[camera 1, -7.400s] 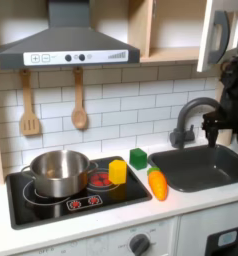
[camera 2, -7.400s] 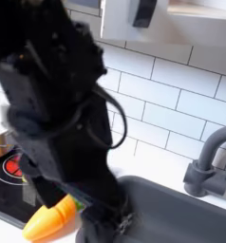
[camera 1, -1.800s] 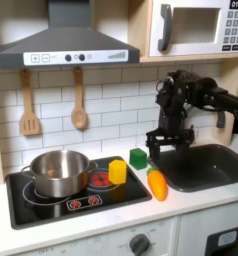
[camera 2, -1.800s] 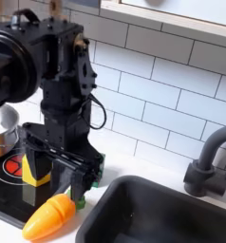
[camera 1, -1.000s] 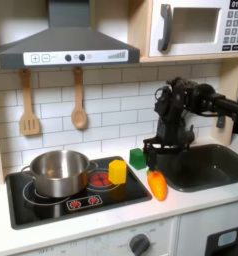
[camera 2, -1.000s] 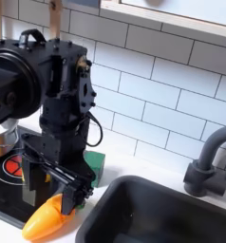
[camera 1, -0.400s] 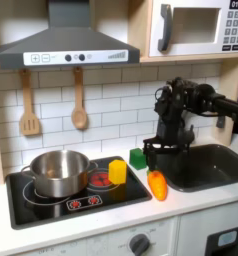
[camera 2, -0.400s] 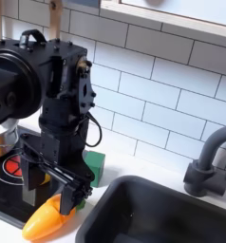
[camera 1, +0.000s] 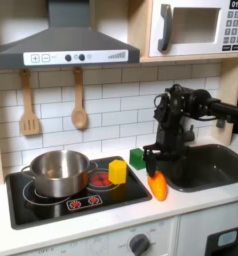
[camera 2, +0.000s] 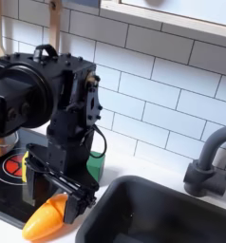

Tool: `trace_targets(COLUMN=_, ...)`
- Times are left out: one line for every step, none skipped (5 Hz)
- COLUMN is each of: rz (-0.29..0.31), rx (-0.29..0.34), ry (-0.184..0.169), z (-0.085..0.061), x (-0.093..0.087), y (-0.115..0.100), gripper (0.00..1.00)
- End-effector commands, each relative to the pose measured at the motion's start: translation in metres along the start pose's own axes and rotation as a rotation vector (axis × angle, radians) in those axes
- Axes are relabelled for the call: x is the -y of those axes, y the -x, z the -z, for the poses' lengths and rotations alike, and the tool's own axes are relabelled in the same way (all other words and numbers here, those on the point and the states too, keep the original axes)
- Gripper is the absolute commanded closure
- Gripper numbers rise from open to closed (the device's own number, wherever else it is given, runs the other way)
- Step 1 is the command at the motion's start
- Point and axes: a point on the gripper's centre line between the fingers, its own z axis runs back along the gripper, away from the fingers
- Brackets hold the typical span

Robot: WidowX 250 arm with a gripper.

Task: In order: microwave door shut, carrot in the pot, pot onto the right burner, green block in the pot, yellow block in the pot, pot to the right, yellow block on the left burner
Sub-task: 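Put the carrot in the pot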

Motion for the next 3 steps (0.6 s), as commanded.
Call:
trace_targets(rz=0.008, rx=-0.019, ry=0.001, z=0.011, x=0.000, y=-0.003, gripper=0.00)
trace_targets(rz=0.027, rx=-0.033, ry=0.001, z=0.018, x=-0.001, y=-0.006, gripper=0.00)
trace_targets(rz=0.000, rx=-0.063, ry=0.006, z=0.027, x=-0.001, y=-0.008, gripper=0.00)
